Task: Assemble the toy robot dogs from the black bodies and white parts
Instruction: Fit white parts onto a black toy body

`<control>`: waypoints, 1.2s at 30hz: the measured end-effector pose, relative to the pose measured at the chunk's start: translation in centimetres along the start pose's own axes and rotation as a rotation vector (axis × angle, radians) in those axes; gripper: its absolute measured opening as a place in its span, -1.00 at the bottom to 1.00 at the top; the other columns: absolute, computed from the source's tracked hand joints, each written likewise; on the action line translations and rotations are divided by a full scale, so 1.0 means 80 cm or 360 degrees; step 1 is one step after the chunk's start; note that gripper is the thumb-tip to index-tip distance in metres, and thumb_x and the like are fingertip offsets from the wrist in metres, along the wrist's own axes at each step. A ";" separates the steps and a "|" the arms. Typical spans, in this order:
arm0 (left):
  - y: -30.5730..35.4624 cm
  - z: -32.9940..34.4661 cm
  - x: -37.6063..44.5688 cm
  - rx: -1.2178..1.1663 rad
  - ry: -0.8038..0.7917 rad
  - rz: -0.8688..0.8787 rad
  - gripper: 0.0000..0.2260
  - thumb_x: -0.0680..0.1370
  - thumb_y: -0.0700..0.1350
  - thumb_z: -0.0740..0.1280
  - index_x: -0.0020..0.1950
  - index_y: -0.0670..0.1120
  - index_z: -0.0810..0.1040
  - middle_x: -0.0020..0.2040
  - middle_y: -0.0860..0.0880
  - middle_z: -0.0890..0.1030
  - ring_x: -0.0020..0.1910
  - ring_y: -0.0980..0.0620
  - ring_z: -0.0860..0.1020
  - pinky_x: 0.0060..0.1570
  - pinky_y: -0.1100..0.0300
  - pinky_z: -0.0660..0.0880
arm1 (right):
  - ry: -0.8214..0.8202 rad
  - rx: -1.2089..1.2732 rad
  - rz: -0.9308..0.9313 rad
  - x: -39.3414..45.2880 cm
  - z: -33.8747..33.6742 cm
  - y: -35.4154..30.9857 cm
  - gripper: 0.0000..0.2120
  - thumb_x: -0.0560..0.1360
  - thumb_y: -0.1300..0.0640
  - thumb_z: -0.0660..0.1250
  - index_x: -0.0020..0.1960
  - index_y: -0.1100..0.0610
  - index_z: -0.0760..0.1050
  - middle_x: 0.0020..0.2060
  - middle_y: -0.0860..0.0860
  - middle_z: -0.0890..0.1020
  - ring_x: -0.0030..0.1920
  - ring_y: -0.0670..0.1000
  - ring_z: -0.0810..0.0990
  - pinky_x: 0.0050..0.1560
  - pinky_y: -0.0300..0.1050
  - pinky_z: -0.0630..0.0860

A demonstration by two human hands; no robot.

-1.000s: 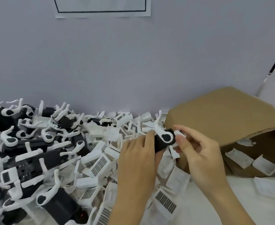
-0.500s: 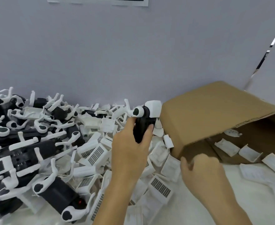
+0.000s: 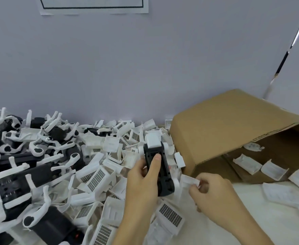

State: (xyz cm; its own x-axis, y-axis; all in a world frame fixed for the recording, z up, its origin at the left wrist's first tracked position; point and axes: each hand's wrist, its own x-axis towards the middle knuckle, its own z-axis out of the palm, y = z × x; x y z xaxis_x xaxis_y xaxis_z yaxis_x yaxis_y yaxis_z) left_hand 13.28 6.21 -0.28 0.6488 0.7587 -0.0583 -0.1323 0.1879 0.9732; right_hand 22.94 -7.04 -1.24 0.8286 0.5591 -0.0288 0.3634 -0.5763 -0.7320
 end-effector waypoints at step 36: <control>-0.005 0.000 0.023 0.0011 -0.0266 0.0238 -0.75 0.68 -0.01 0.26 0.10 0.36 0.63 0.06 0.26 0.70 0.06 0.35 0.62 -0.10 0.48 0.50 | 0.0408 0.0539 -0.0714 0.014 0.047 -0.037 -0.57 0.56 -0.15 0.12 0.35 -0.07 0.50 0.02 -0.23 0.58 0.02 -0.27 0.55 -0.03 -0.47 0.37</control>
State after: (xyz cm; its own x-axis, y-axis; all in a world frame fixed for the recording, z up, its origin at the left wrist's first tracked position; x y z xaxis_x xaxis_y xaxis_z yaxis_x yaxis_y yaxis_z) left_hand 14.49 7.51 -0.77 0.7377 0.6637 0.1239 -0.2317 0.0766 0.9698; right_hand 21.17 -2.50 -1.62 0.7176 0.5177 0.4659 0.5798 -0.0733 -0.8115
